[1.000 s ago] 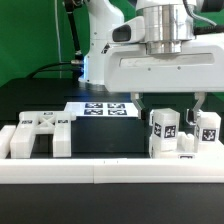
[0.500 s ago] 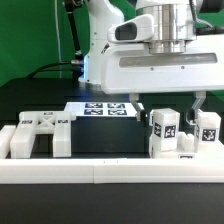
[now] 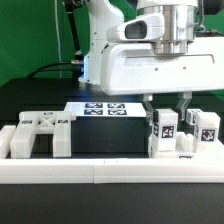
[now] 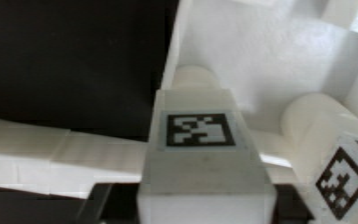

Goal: Assemble chair

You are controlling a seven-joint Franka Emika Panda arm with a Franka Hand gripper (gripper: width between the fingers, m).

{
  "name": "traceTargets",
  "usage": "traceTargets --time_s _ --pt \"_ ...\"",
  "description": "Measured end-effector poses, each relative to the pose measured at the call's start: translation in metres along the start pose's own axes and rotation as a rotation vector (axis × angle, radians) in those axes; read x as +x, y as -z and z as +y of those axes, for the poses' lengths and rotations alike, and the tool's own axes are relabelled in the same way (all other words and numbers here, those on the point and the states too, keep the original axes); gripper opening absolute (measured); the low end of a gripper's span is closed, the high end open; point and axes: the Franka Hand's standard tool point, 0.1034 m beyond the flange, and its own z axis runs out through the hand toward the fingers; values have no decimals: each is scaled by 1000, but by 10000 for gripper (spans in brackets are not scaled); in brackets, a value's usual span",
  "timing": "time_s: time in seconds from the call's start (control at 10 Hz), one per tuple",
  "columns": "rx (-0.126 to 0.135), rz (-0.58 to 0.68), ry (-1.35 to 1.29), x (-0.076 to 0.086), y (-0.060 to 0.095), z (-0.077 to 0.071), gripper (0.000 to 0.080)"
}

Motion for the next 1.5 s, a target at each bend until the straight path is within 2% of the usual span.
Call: traceTargets --time_s 0.3,0.8,1.2,1.5 --pt "1 0 -33 0 0 0 290" --pt "22 10 -620 -2 -1 0 291" --pt "-2 19 -1096 -3 -2 -1 291" --pt "-7 17 -1295 -4 -1 0 291"
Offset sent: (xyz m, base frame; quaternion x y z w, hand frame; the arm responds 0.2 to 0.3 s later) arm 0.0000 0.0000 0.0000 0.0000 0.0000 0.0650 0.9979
